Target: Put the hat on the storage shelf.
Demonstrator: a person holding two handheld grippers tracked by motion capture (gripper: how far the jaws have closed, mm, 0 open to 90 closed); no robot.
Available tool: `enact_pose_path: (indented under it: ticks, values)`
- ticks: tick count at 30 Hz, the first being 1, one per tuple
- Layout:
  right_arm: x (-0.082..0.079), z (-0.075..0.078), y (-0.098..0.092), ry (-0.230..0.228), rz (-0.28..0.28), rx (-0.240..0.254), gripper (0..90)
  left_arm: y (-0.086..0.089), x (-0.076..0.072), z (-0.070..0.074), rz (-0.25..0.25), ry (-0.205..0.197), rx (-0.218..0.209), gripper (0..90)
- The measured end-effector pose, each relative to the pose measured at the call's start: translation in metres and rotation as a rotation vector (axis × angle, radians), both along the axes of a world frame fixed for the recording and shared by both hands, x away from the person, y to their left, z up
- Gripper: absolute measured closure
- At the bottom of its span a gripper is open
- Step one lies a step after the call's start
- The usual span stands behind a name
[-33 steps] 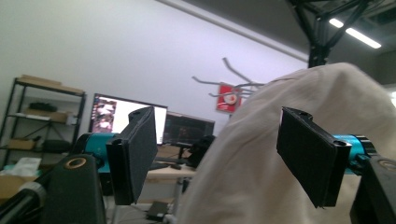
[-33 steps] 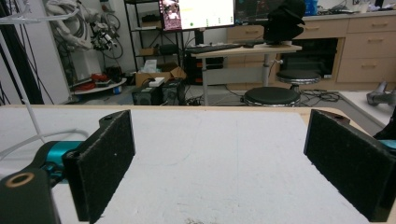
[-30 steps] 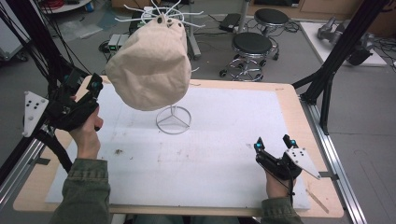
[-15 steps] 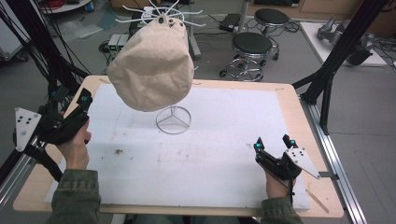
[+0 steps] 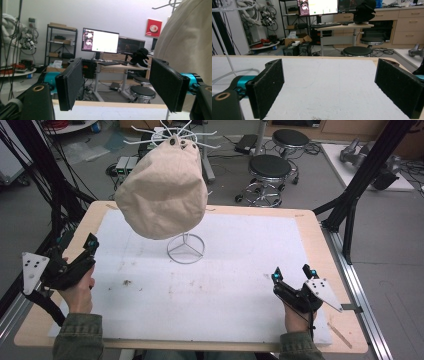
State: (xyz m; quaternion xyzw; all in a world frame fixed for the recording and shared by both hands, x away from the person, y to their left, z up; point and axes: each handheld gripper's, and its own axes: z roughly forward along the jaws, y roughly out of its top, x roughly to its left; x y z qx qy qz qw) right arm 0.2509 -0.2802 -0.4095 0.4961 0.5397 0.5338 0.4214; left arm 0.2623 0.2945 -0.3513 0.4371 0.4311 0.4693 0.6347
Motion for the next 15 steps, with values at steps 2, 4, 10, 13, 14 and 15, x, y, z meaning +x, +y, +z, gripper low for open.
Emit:
enact_pose_path:
  ticks: [2, 4, 10, 13, 14, 15]
  values:
    - [0.0, 0.0, 0.0, 0.0, 0.0, 0.002, 7.9, 0.001, -0.002, -0.004, 0.009, 0.008, 0.0, 27.3]
    - [0.0, 0.0, 0.0, 0.0, -0.003, 0.001, 7.9, 0.002, -0.003, -0.007, 0.03, 0.025, 0.01, 27.3]
    - [-0.001, 0.0, 0.0, -0.001, -0.006, 0.0, 7.9, 0.007, -0.008, -0.021, 0.078, 0.075, 0.052, 26.7]
    - [-0.001, 0.0, 0.0, -0.004, -0.006, -0.001, 7.8, 0.009, -0.01, -0.028, 0.077, 0.101, 0.055, 25.3]
    - [-0.001, 0.0, 0.0, -0.003, -0.006, -0.001, 7.9, 0.01, -0.01, -0.03, 0.077, 0.106, 0.058, 24.8]
    - [-0.001, 0.0, 0.0, -0.002, -0.006, -0.001, 7.8, 0.011, -0.011, -0.032, 0.078, 0.114, 0.064, 24.6]
